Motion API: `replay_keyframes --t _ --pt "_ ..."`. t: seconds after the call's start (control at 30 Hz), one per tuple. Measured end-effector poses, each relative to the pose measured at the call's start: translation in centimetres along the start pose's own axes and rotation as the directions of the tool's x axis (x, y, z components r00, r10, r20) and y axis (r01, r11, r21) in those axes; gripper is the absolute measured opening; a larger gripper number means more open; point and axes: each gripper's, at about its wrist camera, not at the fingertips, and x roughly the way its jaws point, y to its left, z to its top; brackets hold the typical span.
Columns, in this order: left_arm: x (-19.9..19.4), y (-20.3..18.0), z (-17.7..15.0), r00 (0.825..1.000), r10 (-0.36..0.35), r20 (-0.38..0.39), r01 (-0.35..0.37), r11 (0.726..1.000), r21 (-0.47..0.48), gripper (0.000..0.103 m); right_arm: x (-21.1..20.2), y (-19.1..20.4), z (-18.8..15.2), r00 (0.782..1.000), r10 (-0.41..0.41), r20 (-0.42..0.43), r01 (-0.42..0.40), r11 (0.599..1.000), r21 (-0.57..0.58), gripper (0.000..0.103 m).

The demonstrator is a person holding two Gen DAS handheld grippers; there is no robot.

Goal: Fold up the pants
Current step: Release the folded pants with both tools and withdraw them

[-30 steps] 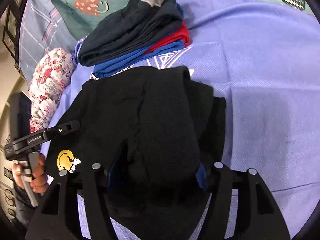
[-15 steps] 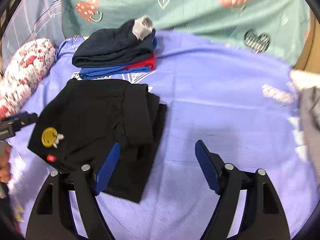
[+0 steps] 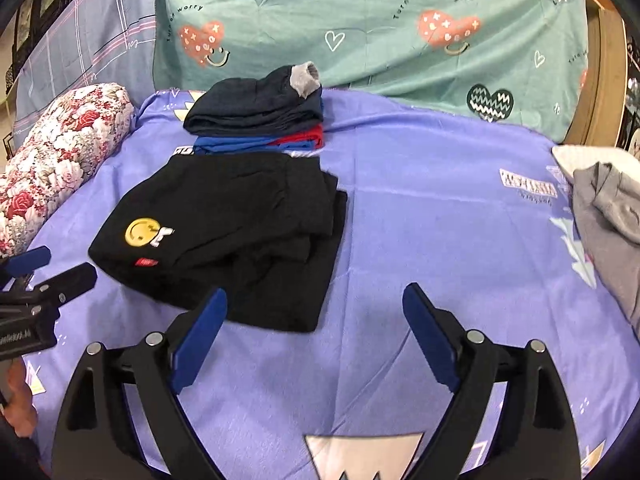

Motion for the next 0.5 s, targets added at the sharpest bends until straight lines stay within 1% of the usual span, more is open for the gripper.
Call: replay_keyframes --t 0.07,0.23,0.27,0.3,0.37,0.5 --pt "-0.7 -0.3 -0.5 1.000 0.019 0.013 -0.019 1.000 0.008 0.101 -0.5 0.0 -0.4 1.000 0.010 0.002 -0.010 1.000 0.008 0.090" --pt "-1.3 -0.7 -0.9 1.000 0.030 0.002 -0.030 0.999 0.011 0.101 -1.3 -0.2 -0.9 1.000 0.014 0.012 -0.014 1.000 0.014 0.090" --pt "-1.3 -0.8 -0.9 0.999 0.035 -0.001 -0.035 0.999 0.013 0.101 -1.4 -0.2 -0.9 1.000 0.015 0.012 -0.016 1.000 0.015 0.091" --pt "-1.4 -0.9 -1.0 0.999 0.040 -0.004 -0.040 0.999 0.015 0.101 -1.5 -0.2 -1.0 1.000 0.017 0.010 -0.018 1.000 0.017 0.094" --pt "-1.6 -1.0 -1.0 0.999 0.052 -0.008 -0.052 0.999 0.010 0.101 -1.7 -0.2 -1.2 1.000 0.024 0.011 -0.024 1.000 0.011 0.095" --pt "-1.9 -1.0 -1.3 0.998 0.054 -0.012 -0.054 0.999 -0.007 0.101 -2.0 0.3 -1.6 1.000 0.007 0.011 -0.007 1.000 -0.010 0.095"
